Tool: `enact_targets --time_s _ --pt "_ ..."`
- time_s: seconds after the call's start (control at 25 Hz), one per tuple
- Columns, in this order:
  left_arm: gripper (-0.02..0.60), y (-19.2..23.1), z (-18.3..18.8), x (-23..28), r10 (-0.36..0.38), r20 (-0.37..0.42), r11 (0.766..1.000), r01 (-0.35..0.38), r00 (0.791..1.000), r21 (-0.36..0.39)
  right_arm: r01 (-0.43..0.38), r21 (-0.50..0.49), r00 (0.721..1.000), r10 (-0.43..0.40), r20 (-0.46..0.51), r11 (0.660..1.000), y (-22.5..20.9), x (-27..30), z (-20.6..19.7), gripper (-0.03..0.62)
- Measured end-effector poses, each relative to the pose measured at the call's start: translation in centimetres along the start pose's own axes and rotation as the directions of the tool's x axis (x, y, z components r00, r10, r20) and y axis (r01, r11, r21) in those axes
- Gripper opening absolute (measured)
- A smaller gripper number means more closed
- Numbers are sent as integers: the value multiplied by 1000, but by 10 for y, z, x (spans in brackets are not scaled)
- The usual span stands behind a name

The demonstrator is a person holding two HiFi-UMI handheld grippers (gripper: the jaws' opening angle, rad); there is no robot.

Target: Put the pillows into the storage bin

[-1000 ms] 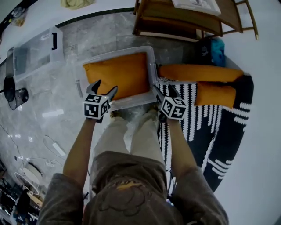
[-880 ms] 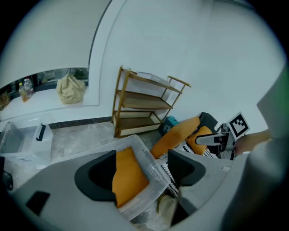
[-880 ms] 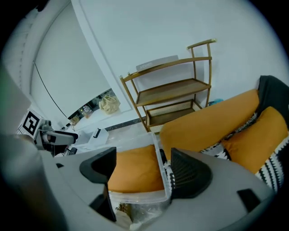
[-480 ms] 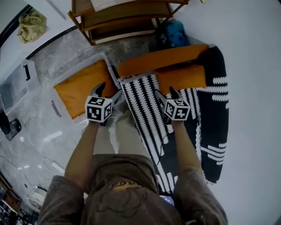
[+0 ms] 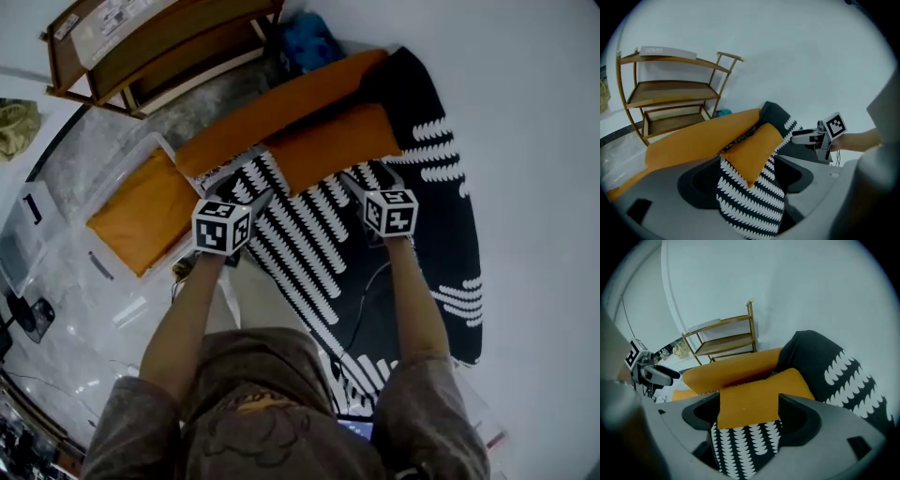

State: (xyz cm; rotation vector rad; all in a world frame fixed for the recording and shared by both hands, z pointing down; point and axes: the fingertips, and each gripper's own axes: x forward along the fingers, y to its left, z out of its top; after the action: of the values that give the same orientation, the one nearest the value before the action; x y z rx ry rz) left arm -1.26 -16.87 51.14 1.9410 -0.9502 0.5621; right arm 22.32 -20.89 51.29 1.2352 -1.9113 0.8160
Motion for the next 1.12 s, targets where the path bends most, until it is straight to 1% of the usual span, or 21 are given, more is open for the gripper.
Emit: enact_targets --time_s 0.08,0.2,0.36,0.44,0.6,0.68,0.76,0.84,1.0,1.12 --pt "338 -13 -7 30 -16 -28 1000 16 999 0 14 2 1000 -14 -5 1000 -30 6 -6 398" --pt "339 -21 -18 75 -28 -58 1000 27 998 -16 40 -1 999 -40 -15 999 -73 23 -14 408" --pt "343 -9 -34 132 9 -89 999 -12 996 -42 38 -13 999 -38 -18 999 -116 57 -20 430" --pt "347 0 -46 157 22 -103 997 -29 994 -72 36 -24 999 -37 -22 999 -131 75 -24 433" --pt "363 18 -77 191 26 -125 990 -43 992 -135 67 -109 997 -69 -19 992 -149 107 -37 445" --pt "367 19 -83 203 15 -124 987 -34 992 -155 63 -124 998 -65 -11 990 -155 116 -37 471" --pt "370 18 -85 211 -4 -113 985 -15 994 -171 37 -102 999 -38 -7 994 -159 122 -38 485" --pt "374 15 -83 219 -31 -98 983 12 995 -185 6 -71 1000 -5 6 997 -164 126 -38 484" --pt "374 9 -78 225 -80 -71 980 65 994 -186 -32 -50 997 36 69 998 -169 126 -37 461" --pt "370 9 -82 222 -92 -66 981 79 994 -180 -55 -37 995 57 77 998 -163 125 -42 430"
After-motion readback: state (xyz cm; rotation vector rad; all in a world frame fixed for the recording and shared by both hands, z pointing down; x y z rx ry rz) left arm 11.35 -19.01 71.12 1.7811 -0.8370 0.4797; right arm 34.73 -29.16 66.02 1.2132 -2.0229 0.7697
